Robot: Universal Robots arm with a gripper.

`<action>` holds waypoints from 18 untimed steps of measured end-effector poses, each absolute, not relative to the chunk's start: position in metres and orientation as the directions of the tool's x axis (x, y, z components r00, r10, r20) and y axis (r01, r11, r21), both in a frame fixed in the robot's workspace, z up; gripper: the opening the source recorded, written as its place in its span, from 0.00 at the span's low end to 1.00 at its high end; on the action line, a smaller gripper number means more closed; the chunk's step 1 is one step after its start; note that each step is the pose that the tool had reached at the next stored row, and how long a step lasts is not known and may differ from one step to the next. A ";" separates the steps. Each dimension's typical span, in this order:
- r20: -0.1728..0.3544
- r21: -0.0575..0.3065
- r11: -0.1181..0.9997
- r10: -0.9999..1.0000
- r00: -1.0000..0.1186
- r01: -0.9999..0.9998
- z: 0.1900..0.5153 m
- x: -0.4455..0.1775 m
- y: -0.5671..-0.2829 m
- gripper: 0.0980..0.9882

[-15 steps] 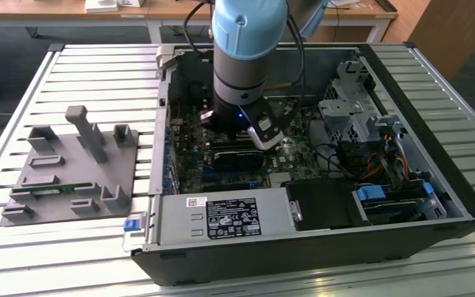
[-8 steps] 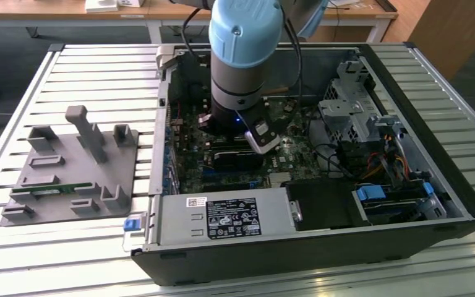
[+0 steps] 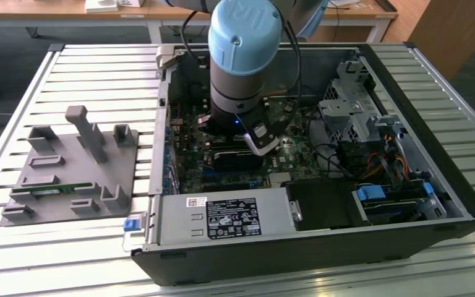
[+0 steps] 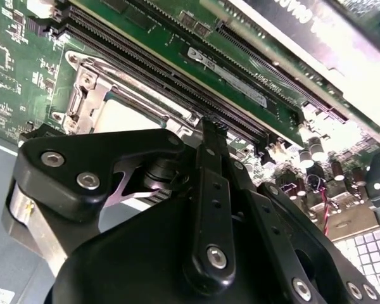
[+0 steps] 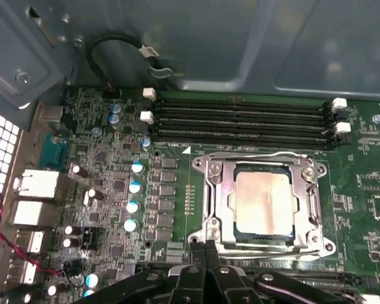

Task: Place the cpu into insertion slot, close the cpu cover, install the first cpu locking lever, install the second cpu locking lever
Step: 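Install the second cpu locking lever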

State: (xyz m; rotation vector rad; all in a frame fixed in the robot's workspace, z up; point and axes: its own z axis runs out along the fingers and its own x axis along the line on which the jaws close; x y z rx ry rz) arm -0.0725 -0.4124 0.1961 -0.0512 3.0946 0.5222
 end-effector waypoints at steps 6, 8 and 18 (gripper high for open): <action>-0.009 0.344 0.938 -0.032 -0.999 -0.033 0.192 -0.073 -0.412 0.01; -0.009 0.347 0.937 -0.032 -0.999 -0.033 0.191 -0.074 -0.412 0.01; -0.009 0.362 0.932 -0.031 -0.999 -0.033 0.187 -0.078 -0.412 0.01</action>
